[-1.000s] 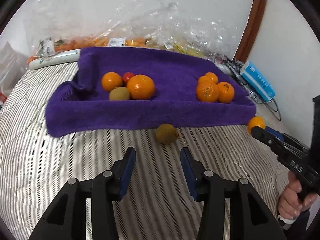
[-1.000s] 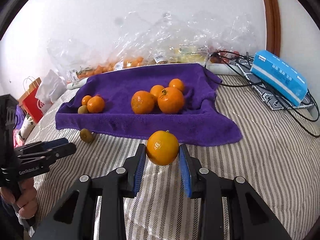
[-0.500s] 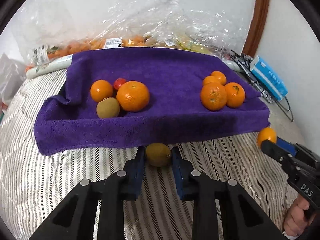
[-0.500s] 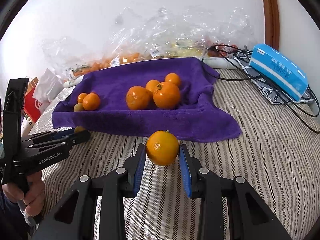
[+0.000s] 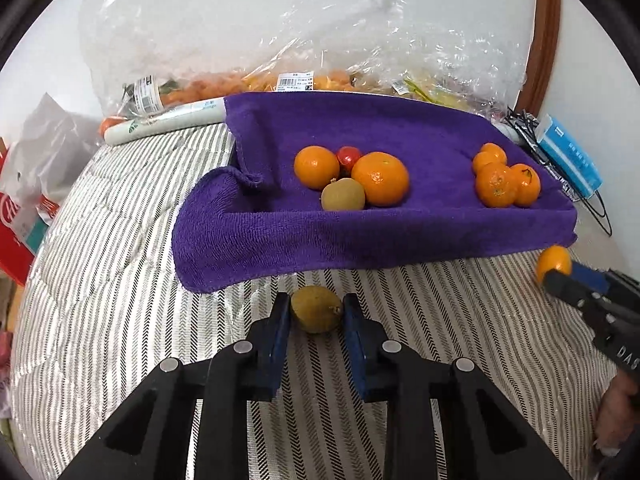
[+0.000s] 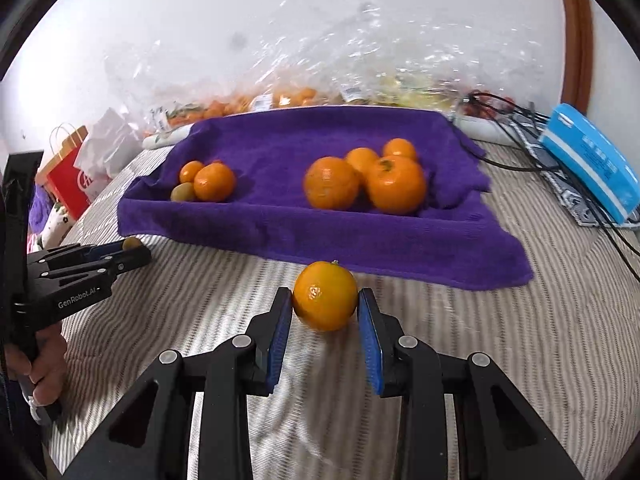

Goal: Organize fruits
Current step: 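Lift and carry both held fruits over the purple towel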

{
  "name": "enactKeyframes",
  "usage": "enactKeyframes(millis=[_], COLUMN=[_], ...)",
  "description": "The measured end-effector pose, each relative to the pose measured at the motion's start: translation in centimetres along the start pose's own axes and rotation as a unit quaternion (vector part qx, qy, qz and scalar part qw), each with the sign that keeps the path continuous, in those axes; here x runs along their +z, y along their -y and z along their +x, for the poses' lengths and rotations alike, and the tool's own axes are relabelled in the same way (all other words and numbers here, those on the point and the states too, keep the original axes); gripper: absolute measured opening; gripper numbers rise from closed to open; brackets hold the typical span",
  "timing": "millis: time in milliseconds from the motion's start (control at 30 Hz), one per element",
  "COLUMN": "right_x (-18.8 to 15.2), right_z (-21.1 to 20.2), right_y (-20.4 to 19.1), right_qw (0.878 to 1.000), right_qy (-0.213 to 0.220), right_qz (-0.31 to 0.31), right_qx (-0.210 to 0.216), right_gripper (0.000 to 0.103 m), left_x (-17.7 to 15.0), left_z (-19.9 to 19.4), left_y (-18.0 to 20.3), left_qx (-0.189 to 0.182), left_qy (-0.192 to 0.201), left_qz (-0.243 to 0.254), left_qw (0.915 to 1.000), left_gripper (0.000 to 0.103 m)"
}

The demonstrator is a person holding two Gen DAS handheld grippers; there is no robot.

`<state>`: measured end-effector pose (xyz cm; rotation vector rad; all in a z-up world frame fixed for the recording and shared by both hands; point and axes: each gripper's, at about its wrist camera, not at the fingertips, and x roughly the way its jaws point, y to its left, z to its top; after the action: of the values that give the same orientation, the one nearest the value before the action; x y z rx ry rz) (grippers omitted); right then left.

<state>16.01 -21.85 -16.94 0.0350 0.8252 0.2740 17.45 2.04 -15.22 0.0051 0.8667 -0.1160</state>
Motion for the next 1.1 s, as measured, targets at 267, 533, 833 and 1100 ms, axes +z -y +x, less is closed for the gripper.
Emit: enactKeyframes(millis=[267,533,833,1100], right_x=[0.2,0.2,0.2,0.1], right_z=[0.7,0.8,0.6,0.4], right_y=[-1.8,-2.2,-1.9,-1.7], right_qw=[1.0,1.0,1.0,1.0], right_qy=[-0.007,-0.005,0.0,0.006], right_qz=[-0.001,-0.002,0.005,0.012], right_qx=[0.029,0.017,0.016,0.015], right_gripper=[0.033,0.033,0.033,0.033], left_x=[-0.2,-0.2,-0.1,-0.2], left_z=[0.0,0.0,0.0,-0.8], left_y=[-1.4,-1.0,-0.6,-1.0], left_qx=[-0.045,-0.045,-0.035,-0.07], left_qy=[0.006,0.005,0.003,0.027], left_qz=[-0.04,-0.038,-0.03,-0.041], left_qw=[0.9982,0.9983,0.9989,0.9963], left_gripper=[0.025,0.025,0.025,0.025])
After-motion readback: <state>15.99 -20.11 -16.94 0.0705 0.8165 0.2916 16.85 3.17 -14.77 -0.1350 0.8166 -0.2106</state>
